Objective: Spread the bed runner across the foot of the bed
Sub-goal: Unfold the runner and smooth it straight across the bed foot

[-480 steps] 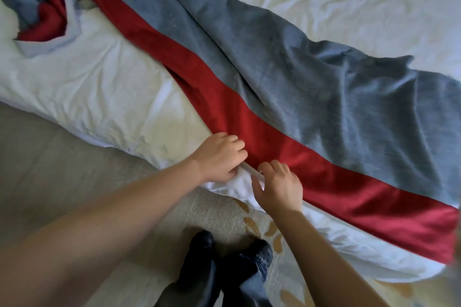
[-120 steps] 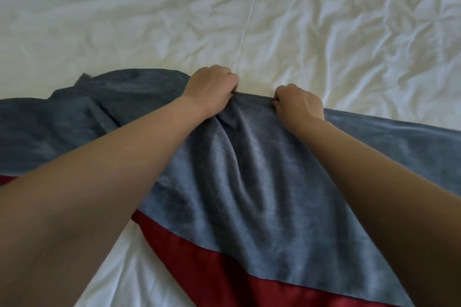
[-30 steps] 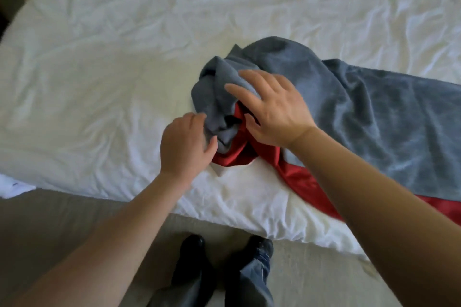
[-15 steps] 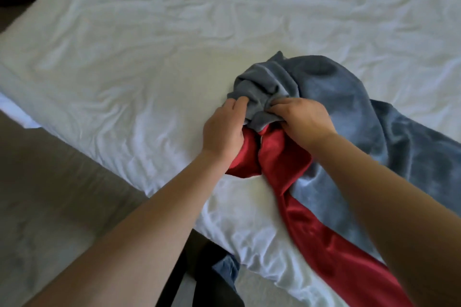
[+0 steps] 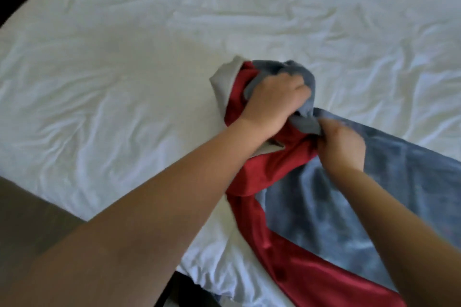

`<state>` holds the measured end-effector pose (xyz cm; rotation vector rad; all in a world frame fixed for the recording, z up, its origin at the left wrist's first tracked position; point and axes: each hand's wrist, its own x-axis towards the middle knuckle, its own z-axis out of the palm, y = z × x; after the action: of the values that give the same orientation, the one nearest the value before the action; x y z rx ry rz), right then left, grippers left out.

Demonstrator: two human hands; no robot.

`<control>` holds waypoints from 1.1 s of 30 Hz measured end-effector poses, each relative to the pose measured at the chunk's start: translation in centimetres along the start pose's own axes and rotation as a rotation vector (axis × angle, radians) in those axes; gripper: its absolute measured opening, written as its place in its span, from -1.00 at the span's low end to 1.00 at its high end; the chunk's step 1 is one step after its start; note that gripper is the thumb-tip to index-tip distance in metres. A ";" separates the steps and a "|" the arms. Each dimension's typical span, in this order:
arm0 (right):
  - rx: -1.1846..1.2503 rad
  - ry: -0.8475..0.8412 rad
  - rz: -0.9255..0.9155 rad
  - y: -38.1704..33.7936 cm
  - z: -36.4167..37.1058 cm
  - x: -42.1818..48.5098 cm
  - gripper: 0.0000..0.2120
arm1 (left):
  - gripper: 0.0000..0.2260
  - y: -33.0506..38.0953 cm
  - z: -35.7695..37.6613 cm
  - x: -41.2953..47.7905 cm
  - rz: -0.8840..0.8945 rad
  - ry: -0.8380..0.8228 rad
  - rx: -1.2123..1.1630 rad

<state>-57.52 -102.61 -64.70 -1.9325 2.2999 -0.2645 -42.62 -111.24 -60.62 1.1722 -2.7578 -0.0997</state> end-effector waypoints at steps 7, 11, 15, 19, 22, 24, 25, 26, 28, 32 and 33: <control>0.120 -0.388 0.089 4.9 1.4 -2.8 -0.81 | -0.75 6.3 5.3 -0.2 0.127 -0.267 -0.035; 0.256 -0.172 0.179 4.1 -1.5 -0.3 -0.75 | -0.73 6.2 4.4 -1.8 0.147 -0.160 -0.085; 0.436 -0.002 0.105 -0.3 -4.1 4.8 -0.80 | -0.68 5.9 3.7 -2.9 0.191 -0.220 -0.087; 0.561 -0.311 -0.102 -5.9 -3.6 9.3 -0.57 | -0.68 6.6 3.1 -3.9 0.199 -0.225 -0.045; 0.123 -0.537 -0.345 -7.9 -1.3 10.5 -0.53 | -0.77 6.1 2.3 -6.0 0.272 -0.115 -0.080; -0.034 -0.593 -0.362 -7.4 -0.2 10.4 -0.58 | -0.83 5.5 2.0 -7.9 0.296 0.060 -0.066; -0.024 -0.612 -0.330 -7.1 0.1 10.2 -0.57 | -0.86 4.9 2.0 -8.7 0.256 0.178 -0.105; 0.002 -0.610 -0.306 -6.8 0.3 10.1 -0.56 | -0.89 4.1 1.9 -9.4 0.167 0.252 -0.151; 0.035 -0.573 -0.310 -6.6 0.7 9.9 -0.55 | -0.77 2.6 1.6 -10.0 -0.143 0.225 -0.195; -0.024 -0.579 -0.173 -7.5 1.0 11.0 -0.65 | -0.71 -0.4 1.9 -9.4 -0.566 0.016 -0.396; -0.055 -0.575 -0.147 -8.0 1.2 11.3 -0.70 | -0.80 -1.1 2.1 -9.1 -0.575 0.016 -0.407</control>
<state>-51.47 -115.10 -64.02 -1.8847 1.8103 0.3091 -35.90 -105.46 -63.74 1.7607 -2.1466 -0.6664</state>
